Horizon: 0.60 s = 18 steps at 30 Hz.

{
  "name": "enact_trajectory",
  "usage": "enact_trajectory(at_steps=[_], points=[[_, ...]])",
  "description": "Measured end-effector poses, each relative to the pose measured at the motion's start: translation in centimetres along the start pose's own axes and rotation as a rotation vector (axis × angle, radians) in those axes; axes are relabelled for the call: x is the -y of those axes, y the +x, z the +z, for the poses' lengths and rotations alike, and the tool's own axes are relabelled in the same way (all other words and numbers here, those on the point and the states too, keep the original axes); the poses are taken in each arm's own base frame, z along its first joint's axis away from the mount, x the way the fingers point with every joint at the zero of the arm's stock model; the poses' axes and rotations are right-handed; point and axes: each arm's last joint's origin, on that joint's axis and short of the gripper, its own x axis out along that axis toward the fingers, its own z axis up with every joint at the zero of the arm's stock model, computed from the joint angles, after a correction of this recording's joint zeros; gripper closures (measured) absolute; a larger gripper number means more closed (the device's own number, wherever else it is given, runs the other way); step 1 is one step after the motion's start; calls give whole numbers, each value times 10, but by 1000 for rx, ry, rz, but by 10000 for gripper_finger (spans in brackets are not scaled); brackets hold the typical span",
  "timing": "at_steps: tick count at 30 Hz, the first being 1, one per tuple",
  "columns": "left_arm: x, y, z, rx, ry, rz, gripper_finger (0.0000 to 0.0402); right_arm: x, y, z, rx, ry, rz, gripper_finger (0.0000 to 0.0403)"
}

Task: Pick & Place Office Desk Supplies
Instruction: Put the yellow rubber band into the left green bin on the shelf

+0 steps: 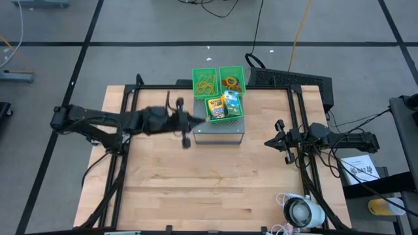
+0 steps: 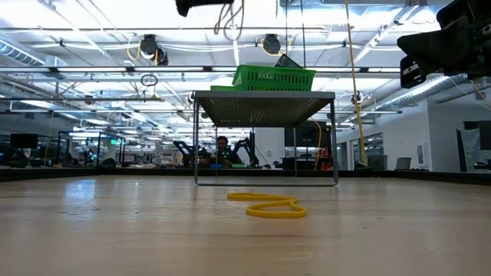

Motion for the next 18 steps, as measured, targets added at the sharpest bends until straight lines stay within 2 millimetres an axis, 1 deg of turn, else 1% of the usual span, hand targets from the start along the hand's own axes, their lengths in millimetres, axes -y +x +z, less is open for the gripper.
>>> enact_trajectory(at_steps=[6, 11, 15, 18], points=[[-47, 10, -2, 49, -10, 95, 398, 0, 0, 0, 0, 0, 0, 403], [-85, 10, -6, 65, -38, 195, 397, 0, 0, 0, 0, 0, 0, 403], [-111, 7, -10, 67, -67, 286, 399, 0, 0, 0, 0, 0, 0, 403], [-126, 8, -14, 76, -81, 327, 397, 0, 0, 0, 0, 0, 0, 403]])
